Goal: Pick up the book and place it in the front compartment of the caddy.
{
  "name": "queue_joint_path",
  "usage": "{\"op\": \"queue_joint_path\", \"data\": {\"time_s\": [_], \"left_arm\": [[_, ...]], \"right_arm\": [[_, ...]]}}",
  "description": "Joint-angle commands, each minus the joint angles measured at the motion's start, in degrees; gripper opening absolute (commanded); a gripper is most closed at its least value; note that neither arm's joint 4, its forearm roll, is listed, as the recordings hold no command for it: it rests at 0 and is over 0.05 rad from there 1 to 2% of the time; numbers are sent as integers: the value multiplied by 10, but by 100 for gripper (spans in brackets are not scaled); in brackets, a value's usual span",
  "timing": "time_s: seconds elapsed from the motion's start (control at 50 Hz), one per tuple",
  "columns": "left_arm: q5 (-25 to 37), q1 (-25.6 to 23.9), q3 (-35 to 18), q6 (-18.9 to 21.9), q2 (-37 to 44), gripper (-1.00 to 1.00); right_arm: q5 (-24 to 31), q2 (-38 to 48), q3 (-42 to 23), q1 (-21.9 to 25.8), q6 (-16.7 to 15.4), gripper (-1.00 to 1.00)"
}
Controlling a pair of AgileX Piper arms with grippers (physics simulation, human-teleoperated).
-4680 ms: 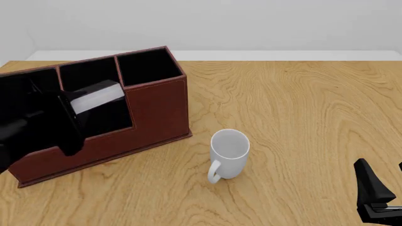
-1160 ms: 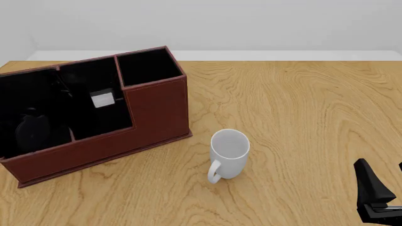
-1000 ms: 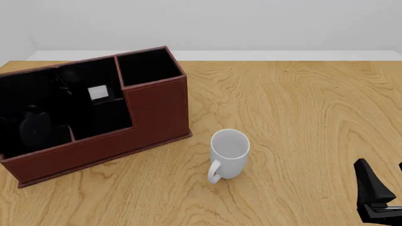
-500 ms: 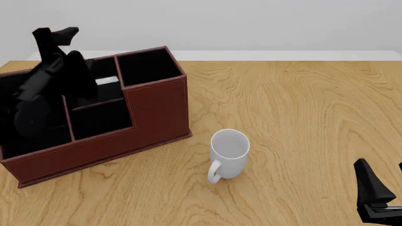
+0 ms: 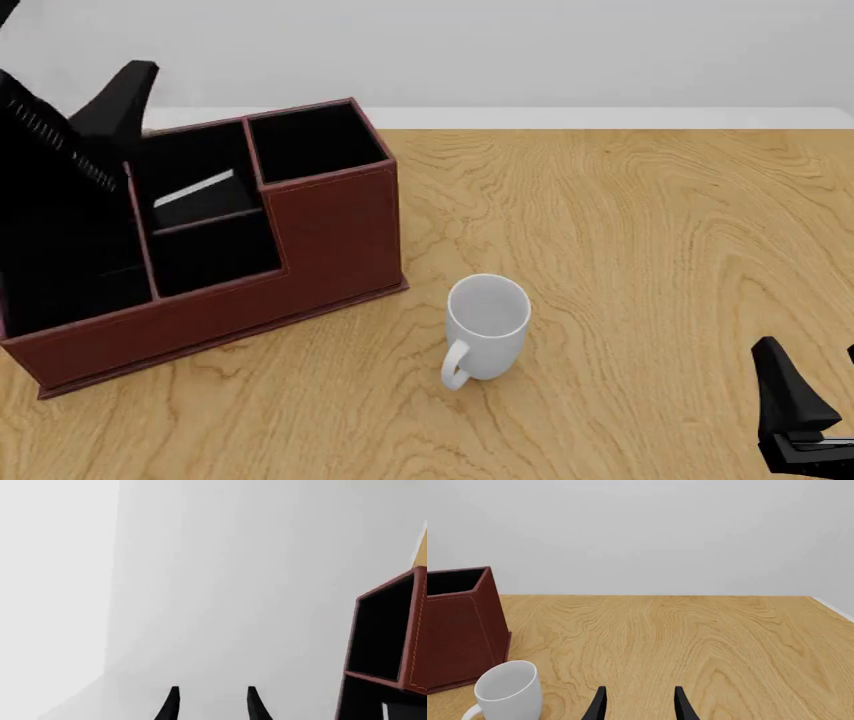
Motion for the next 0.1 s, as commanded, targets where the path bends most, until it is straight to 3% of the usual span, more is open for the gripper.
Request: {"op": "queue_joint_path", "data": {"time_s": [0.02,0.1], "left_arm": [[104,-63,33,-56,-227,100],[160,-73,70,-126,-370,100]], "right_arm": [[0,0,0,0,0,100],[0,0,0,0,0,100]]}}
